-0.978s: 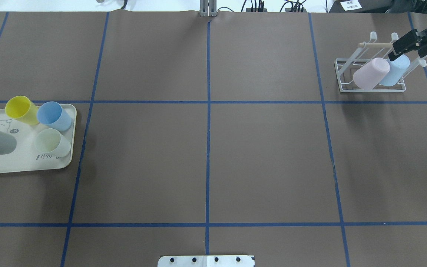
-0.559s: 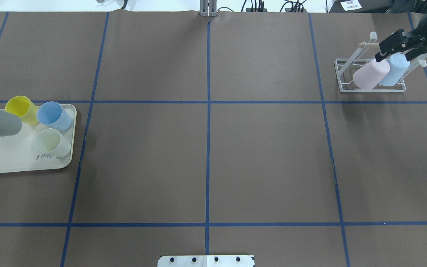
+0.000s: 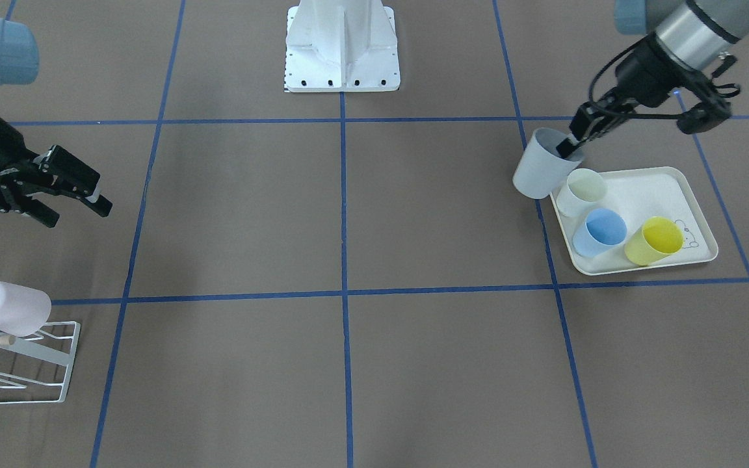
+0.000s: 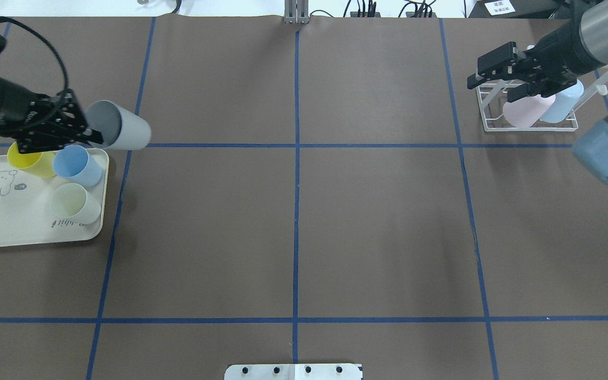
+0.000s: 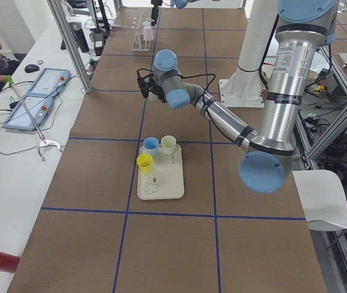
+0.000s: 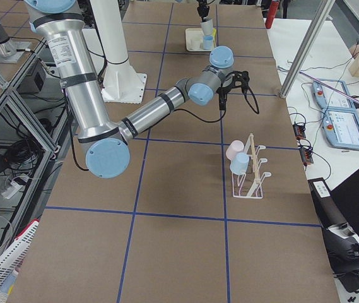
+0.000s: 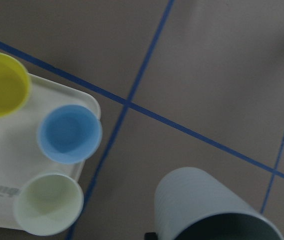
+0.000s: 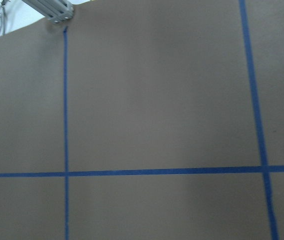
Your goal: Transfer IKEA cup to right arm and place on rack
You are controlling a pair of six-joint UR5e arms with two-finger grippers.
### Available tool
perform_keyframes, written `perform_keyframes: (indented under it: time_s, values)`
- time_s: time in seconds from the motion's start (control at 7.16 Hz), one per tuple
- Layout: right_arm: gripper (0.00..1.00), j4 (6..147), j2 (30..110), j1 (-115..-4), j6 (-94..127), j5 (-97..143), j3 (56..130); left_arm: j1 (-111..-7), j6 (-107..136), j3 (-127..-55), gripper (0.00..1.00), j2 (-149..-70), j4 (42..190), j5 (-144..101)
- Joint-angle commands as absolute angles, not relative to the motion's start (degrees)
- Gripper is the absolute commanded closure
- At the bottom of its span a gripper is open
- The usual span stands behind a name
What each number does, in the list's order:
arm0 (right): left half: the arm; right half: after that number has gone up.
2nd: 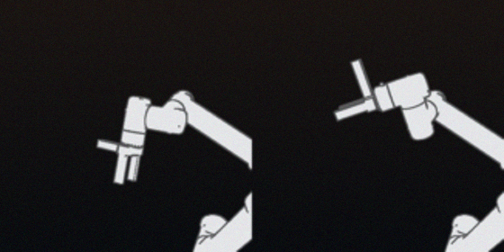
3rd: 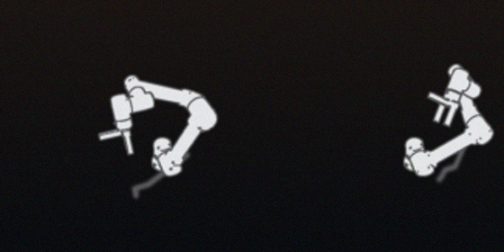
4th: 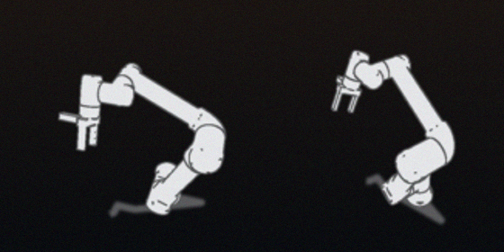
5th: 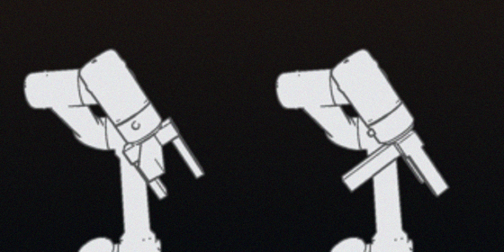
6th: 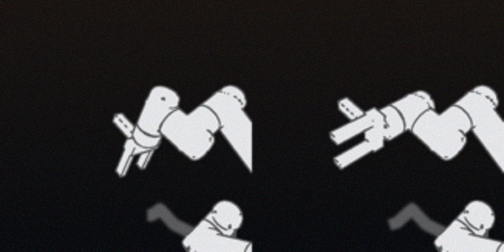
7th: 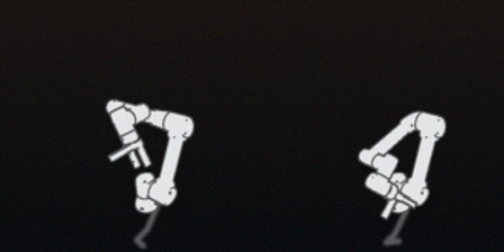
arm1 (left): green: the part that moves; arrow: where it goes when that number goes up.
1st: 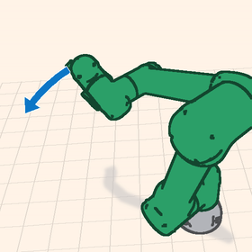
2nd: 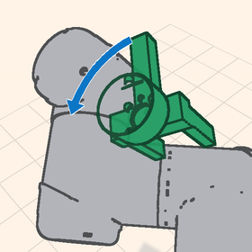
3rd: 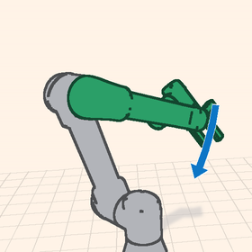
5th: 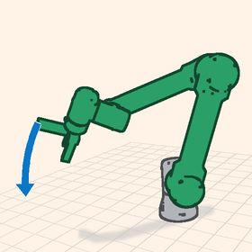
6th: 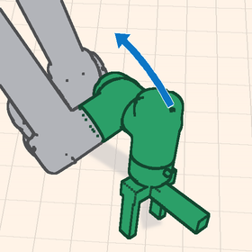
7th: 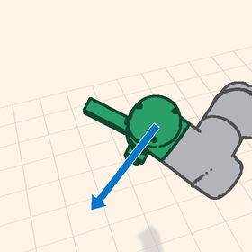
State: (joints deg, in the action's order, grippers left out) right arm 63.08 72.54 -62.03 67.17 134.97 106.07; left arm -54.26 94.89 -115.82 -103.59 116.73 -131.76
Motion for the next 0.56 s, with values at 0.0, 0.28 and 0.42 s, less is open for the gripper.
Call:
perform_keyframes:
  time_s: [0.0,0.28,0.42]
  values:
    - [0.01,42.5,72.7,-58.9,87.8,135.0,105.6,-45.3,108.1,-115.1,1.0,-114.6,117.1,-127.8]
    - [0.01,25.7,73.4,-56.0,98.4,134.7,104.7,-40.8,115.2,-113.7,1.0,-118.4,122.6,-123.9]
    - [0.01,18.6,73.4,-54.2,101.0,134.6,103.5,-39.7,121.1,-112.9,1.0,-118.4,130.2,-122.2]
